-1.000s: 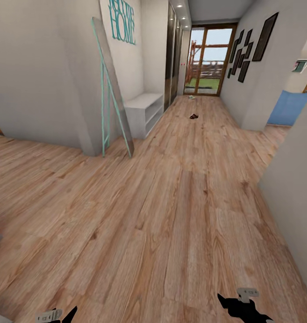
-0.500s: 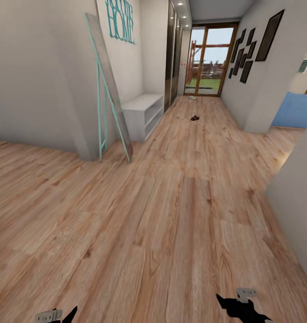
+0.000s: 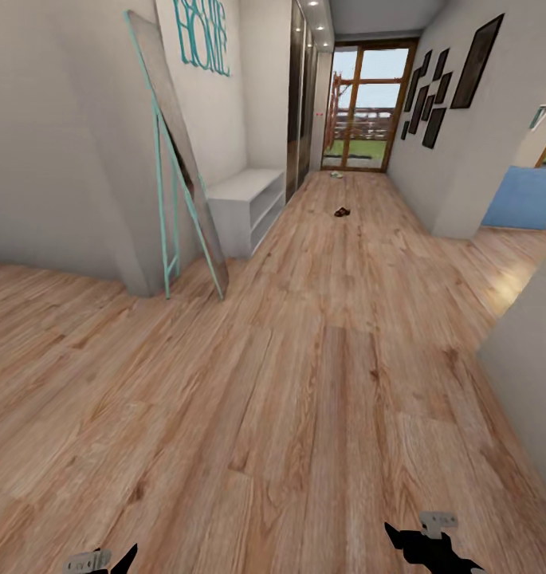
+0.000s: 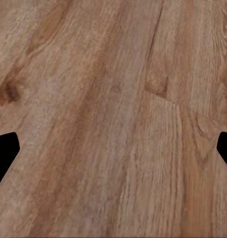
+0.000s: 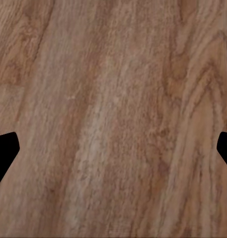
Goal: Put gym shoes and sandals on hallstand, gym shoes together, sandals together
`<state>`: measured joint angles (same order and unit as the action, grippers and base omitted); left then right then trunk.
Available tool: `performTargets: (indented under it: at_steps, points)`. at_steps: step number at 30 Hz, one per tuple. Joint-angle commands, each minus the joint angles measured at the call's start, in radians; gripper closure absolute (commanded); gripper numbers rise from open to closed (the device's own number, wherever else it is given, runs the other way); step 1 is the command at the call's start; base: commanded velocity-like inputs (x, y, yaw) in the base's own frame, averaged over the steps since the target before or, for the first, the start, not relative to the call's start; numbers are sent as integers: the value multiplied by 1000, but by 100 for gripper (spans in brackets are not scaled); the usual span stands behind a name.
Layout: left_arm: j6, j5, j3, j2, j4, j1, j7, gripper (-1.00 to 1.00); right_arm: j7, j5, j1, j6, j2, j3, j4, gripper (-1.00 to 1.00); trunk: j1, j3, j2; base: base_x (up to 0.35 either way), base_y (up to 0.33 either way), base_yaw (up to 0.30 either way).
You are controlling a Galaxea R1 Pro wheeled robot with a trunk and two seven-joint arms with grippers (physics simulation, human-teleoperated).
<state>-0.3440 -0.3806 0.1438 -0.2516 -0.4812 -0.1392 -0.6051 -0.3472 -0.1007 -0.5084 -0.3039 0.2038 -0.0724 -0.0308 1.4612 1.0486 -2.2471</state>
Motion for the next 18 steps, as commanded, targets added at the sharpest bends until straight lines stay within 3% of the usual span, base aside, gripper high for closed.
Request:
performTargets:
  at_steps: [1, 18]
  points:
    - [2, -8, 2, 0, 1, 0, -9, -100, -10, -10, -1, 0, 0, -7, 2, -100, 0, 1, 0, 340, 0, -219]
    - [2, -9, 2, 0, 1, 0, -9, -100, -10, -10, -1, 0, 0, -7, 1, -100, 0, 1, 0, 340, 0, -245]
